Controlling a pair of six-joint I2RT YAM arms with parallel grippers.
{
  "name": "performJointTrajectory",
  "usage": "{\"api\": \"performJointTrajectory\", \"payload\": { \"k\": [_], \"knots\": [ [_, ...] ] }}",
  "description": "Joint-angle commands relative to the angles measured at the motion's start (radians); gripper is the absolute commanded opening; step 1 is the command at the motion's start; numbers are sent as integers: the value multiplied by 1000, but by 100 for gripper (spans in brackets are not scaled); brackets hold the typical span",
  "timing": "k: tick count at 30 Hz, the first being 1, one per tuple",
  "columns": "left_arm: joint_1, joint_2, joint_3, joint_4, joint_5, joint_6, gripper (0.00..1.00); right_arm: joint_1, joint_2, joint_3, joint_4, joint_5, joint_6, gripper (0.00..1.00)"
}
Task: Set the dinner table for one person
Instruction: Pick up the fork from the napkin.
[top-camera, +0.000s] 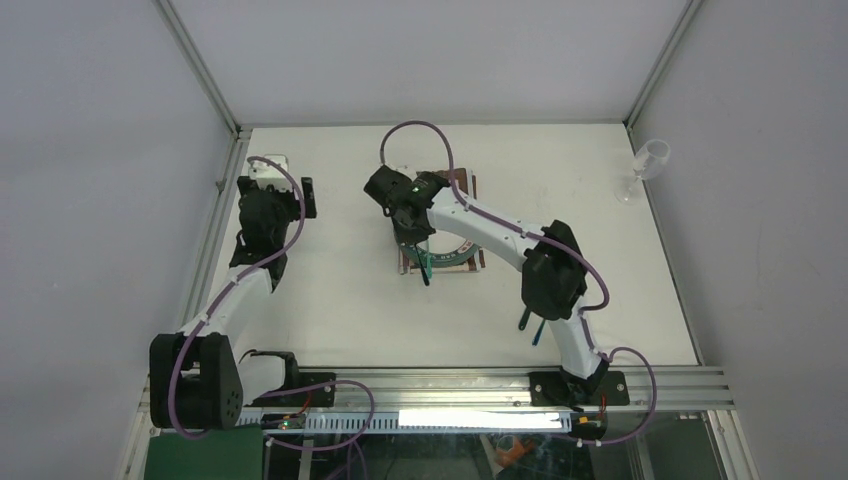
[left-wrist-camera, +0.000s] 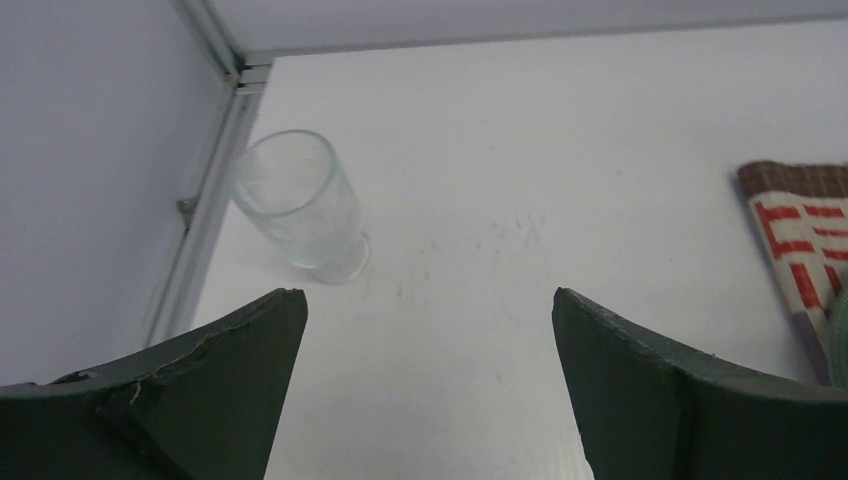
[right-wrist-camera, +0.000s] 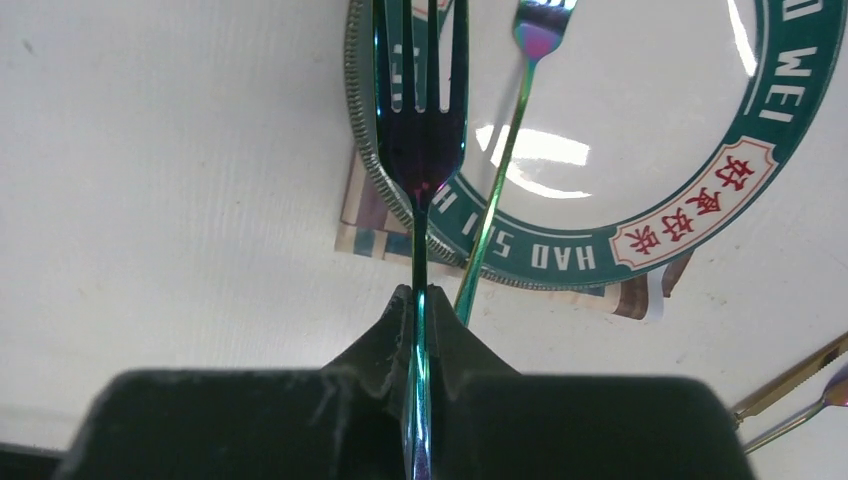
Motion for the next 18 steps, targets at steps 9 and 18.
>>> {"api": "performJointTrajectory", "payload": {
  "k": [9,18],
  "knots": [
    [119,-4,121,25,-280,-48,99,136,61,17,88,-38,-58,0],
    [159,-37,129,25,-301,-49,99,174,254,259,97,-137,-113,0]
  ]
}}
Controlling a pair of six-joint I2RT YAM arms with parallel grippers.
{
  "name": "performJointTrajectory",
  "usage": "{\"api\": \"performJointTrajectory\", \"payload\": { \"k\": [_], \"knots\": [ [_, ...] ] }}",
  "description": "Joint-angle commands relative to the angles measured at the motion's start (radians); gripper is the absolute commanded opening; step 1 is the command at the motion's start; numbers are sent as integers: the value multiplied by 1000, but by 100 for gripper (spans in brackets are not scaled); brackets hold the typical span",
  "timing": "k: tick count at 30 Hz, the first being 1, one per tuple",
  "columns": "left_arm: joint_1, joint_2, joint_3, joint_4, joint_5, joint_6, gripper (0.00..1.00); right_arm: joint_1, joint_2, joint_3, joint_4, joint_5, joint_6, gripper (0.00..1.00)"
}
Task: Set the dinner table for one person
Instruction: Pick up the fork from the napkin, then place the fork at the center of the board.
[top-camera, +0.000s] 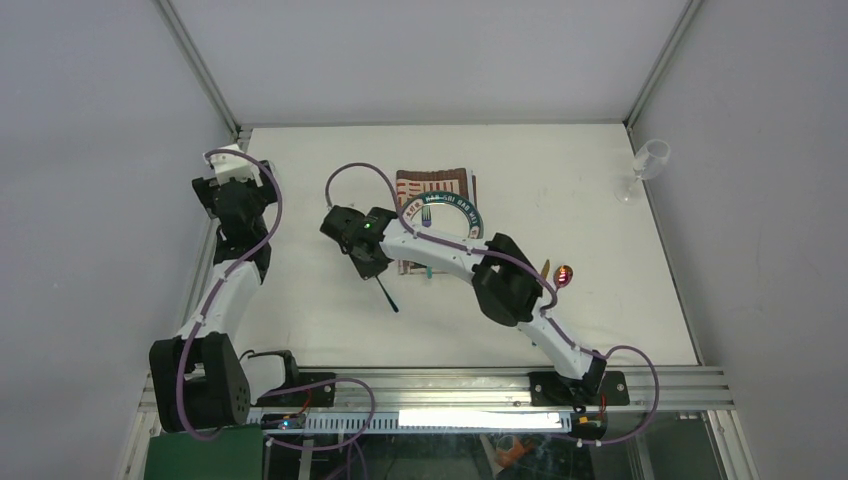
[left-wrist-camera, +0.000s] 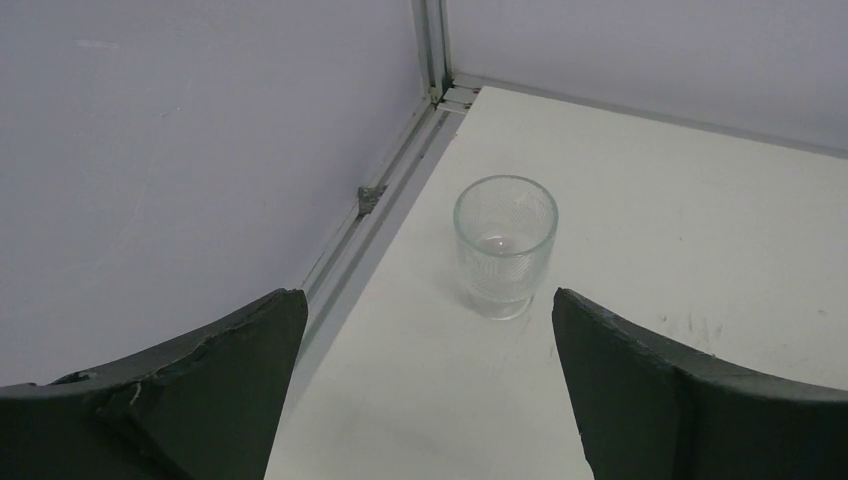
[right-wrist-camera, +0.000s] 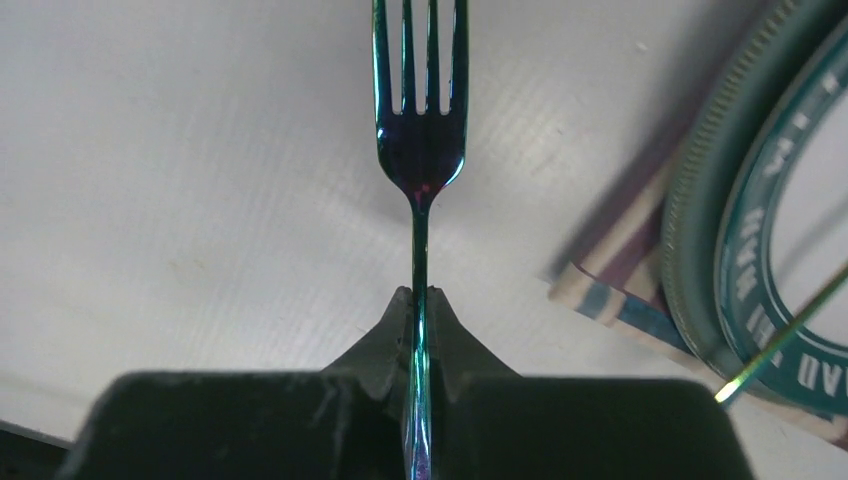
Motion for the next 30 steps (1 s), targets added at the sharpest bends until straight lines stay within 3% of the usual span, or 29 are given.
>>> {"api": "performJointTrajectory", "payload": {
  "k": [1,24,27,30],
  "knots": [
    [22,-44,44,26,-31,-13,99,12,66,156,42,-68,-55,0],
    [38,-41,22,19,27,-19,99,103,178,172,174,-200,-146,0],
    [38,-45,18,17,36,-19,99,109,184,173,164,-186,-149,11],
    [37,-43,16,18,47,-20,99,112,178,165,160,-166,-150,15]
  ]
}}
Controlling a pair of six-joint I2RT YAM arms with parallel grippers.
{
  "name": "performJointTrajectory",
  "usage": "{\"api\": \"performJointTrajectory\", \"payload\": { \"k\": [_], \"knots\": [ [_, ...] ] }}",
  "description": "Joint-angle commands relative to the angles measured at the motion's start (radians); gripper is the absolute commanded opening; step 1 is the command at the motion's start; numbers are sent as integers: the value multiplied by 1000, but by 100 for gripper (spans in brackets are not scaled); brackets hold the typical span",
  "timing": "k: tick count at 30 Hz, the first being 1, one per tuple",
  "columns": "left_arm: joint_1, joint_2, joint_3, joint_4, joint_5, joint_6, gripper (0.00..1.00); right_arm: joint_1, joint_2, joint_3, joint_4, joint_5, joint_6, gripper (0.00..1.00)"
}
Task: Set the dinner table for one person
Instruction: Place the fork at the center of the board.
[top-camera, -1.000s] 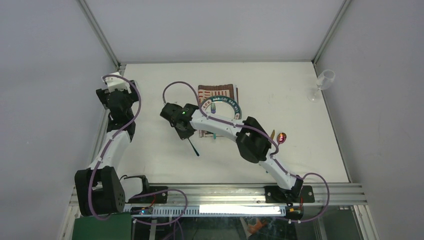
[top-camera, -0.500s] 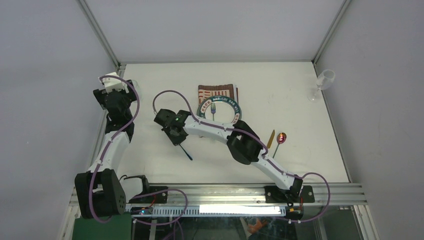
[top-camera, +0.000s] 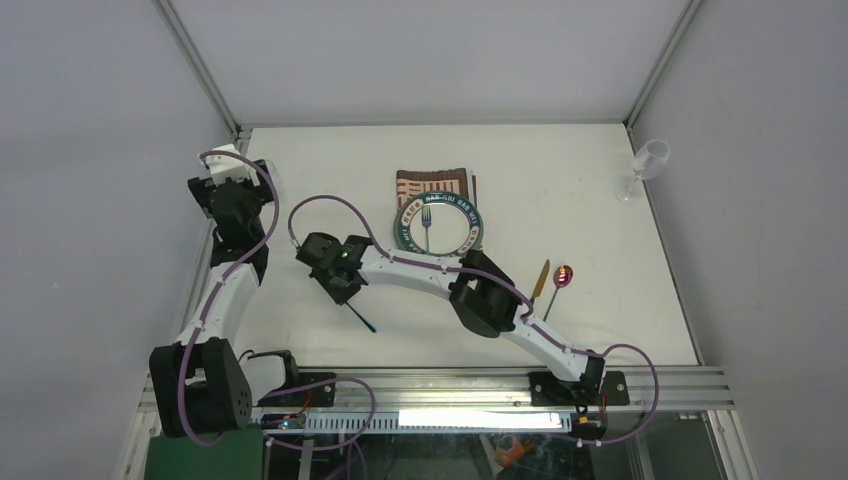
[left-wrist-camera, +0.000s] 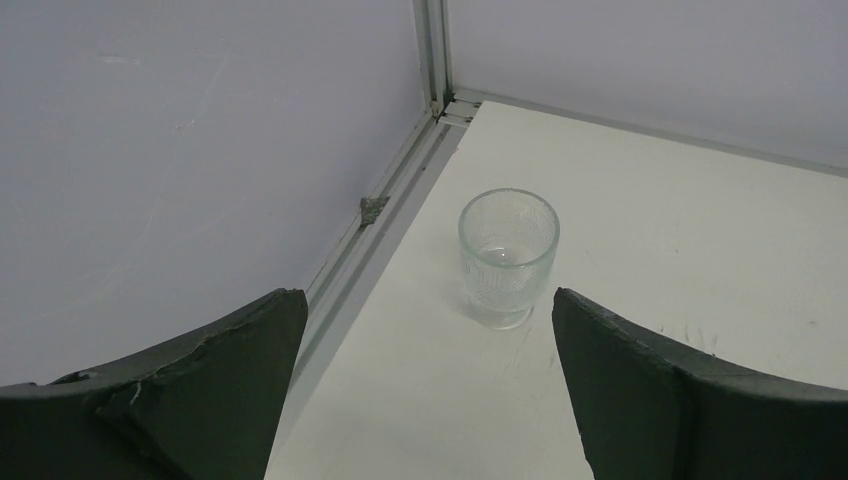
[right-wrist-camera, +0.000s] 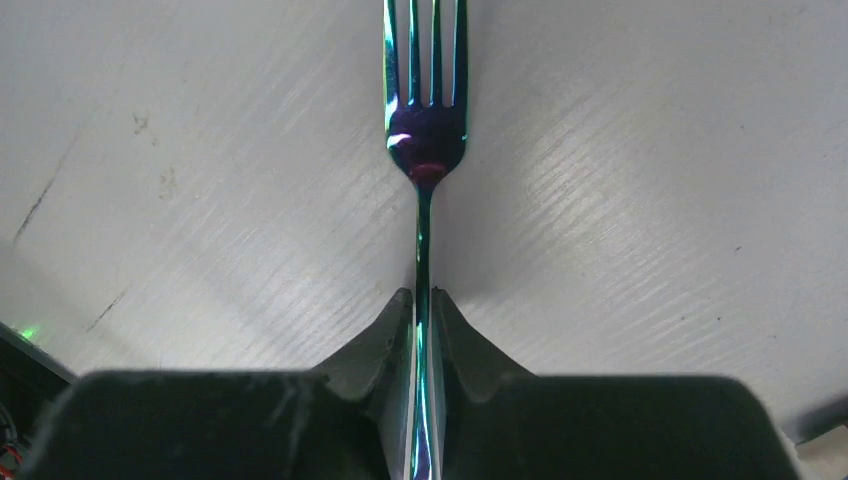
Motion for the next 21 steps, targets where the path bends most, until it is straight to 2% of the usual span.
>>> {"api": "performJointTrajectory", "payload": {
  "k": [1,6,12,17,21],
  "knots": [
    [12,-12,15,18,34,-17,99,8,0,17,14,18,-19,17],
    [13,-7,17,10,47,-19,99,18,-34,-21,31,86,-19,24],
    [13,-6,15,2,77,-25,99,7,-207,-162,65,321,9,29],
    [12,0,15,-3,90,-32,99,-156,-360,-329,13,413,92,27],
    [12,0,7,2,102,-32,99,-234,-487,-496,134,373,47,28]
  ]
}}
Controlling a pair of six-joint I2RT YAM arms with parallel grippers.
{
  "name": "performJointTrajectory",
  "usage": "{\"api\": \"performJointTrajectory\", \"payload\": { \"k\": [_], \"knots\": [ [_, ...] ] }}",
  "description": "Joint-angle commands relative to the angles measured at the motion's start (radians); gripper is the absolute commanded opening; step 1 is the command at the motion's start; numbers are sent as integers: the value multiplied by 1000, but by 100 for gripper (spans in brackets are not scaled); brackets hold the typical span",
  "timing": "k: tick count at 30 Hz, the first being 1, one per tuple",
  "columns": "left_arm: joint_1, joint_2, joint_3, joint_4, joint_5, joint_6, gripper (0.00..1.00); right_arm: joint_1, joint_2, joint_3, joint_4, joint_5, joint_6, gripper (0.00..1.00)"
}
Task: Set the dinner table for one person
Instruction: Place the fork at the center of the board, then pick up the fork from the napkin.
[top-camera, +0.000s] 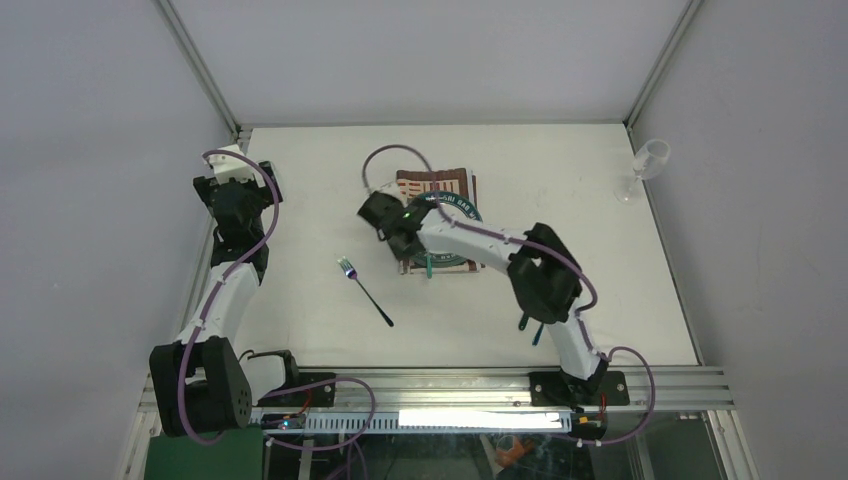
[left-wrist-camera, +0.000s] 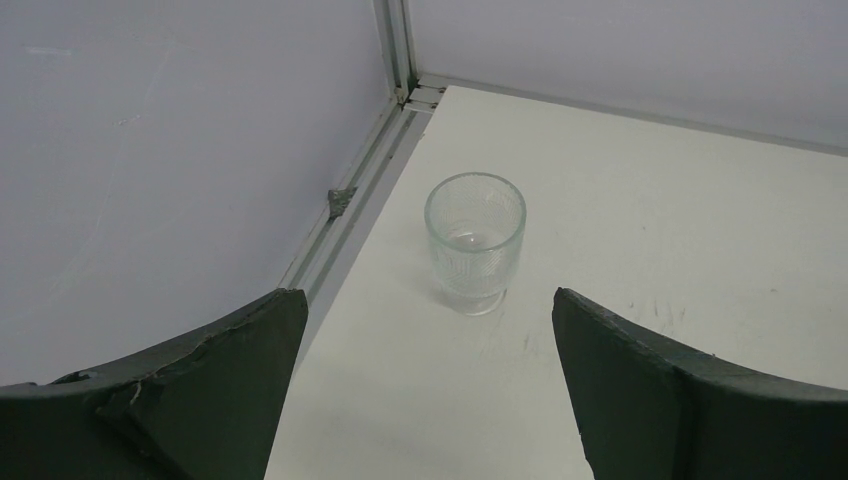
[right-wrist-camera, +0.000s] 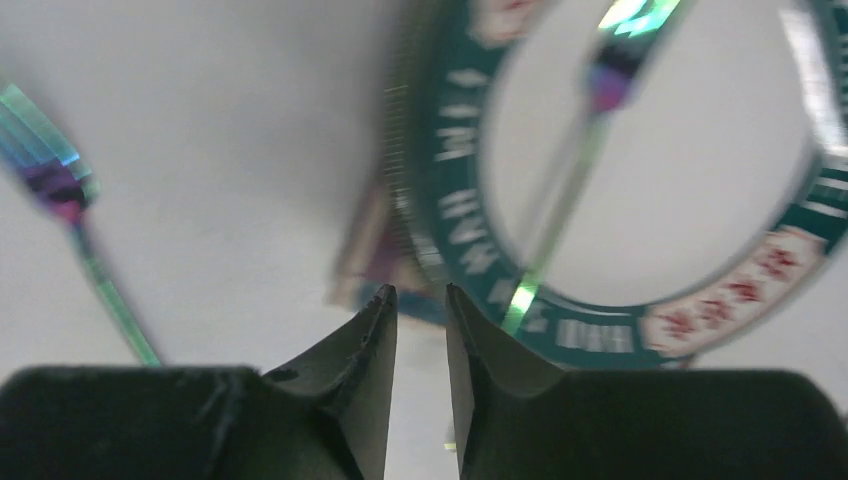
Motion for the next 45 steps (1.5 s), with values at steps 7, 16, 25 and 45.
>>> {"api": "performJointTrajectory", "payload": {
  "k": [7,16,25,45],
  "knots": [
    [12,5,13,15,40,-19,99,-77,-130,-54,53,40,5,27],
    [12,8,4,17,47,-14,99,-110,-98,-60,48,84,24,27],
    [12,19,11,8,72,-16,99,-178,-96,-105,71,52,24,28],
    [12,11,-3,23,103,-20,99,-212,-84,-82,107,10,2,28]
  ]
}}
